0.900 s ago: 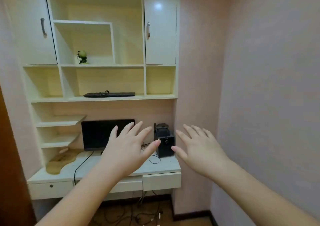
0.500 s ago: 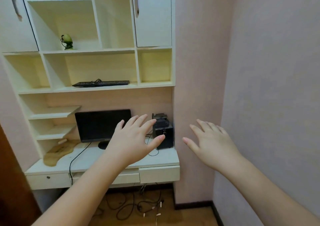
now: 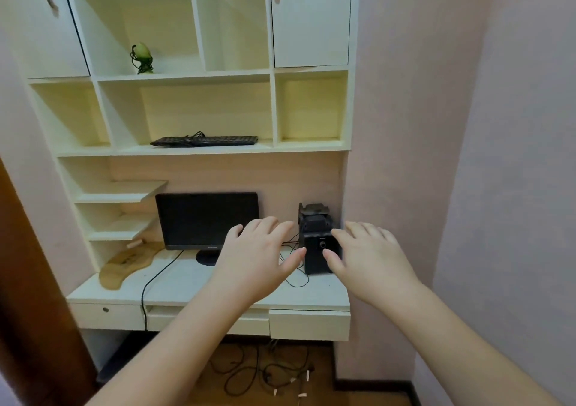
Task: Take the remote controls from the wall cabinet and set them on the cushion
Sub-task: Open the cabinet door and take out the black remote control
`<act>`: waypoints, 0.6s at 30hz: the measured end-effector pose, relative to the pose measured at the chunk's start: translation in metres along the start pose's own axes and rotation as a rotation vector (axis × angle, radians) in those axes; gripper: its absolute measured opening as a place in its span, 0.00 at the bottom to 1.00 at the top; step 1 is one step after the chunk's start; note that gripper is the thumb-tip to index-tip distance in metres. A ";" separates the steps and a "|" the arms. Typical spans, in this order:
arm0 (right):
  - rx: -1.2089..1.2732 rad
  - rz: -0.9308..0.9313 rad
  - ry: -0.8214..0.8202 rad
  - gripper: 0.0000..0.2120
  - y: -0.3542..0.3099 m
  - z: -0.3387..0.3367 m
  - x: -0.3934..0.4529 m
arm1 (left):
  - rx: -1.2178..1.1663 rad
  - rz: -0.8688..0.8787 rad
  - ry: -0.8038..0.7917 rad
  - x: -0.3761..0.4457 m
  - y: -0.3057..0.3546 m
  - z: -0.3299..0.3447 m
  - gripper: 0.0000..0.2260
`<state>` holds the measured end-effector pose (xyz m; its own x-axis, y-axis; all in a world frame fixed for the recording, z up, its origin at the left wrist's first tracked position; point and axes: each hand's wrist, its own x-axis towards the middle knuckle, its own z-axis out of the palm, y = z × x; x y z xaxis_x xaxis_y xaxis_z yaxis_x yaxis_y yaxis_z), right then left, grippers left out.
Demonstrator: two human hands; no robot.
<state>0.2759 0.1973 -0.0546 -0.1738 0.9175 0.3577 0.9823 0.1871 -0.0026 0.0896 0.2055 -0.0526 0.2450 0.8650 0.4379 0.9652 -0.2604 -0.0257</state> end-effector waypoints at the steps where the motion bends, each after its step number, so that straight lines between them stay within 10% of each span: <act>1: -0.003 -0.005 -0.005 0.23 -0.005 0.005 0.011 | 0.003 -0.006 -0.002 0.006 -0.011 0.005 0.25; 18: -0.056 -0.022 0.093 0.29 -0.089 0.057 0.188 | 0.002 0.056 0.064 0.127 -0.161 0.063 0.30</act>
<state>0.1523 0.3731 -0.0408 -0.1908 0.8764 0.4423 0.9811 0.1844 0.0577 -0.0293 0.3846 -0.0492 0.2924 0.8199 0.4922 0.9503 -0.3068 -0.0535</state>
